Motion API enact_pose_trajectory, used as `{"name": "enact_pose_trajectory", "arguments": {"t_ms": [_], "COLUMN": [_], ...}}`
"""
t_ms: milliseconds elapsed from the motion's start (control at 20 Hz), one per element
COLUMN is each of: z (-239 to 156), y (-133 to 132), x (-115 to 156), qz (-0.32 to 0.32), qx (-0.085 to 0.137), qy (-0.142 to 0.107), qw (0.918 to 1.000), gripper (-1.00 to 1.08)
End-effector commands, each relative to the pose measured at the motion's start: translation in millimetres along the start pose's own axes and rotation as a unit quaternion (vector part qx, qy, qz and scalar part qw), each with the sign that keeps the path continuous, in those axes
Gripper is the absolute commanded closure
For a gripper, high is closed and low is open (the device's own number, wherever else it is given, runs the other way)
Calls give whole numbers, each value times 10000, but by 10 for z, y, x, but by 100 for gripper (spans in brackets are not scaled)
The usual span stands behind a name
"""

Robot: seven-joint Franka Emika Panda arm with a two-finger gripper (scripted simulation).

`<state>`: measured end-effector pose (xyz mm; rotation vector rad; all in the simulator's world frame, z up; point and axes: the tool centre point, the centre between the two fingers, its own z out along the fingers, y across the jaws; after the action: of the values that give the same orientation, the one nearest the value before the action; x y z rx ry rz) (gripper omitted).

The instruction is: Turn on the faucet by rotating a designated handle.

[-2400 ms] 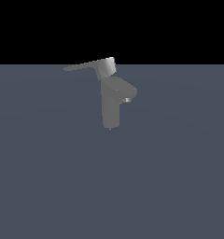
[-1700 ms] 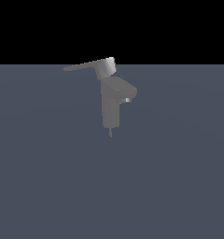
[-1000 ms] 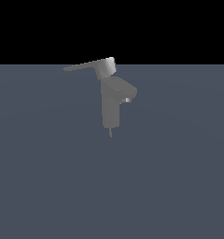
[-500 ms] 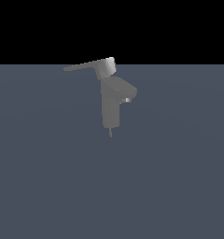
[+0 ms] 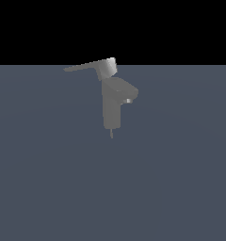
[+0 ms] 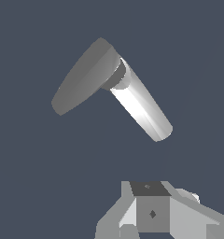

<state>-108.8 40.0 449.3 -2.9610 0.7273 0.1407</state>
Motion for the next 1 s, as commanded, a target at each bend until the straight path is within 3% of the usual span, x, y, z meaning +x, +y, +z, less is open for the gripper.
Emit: {"name": "enact_pose_trajectory", "arguments": {"t_ms": [0, 450, 950], "z": [73, 401, 876], "y": [-106, -484, -905], "x": [109, 471, 819], "qz": [305, 1383, 2550], "qx": [-26, -194, -463], "qy": [-50, -167, -162], "qw": [9995, 9901, 9657], "gripper": [108, 108, 108]}}
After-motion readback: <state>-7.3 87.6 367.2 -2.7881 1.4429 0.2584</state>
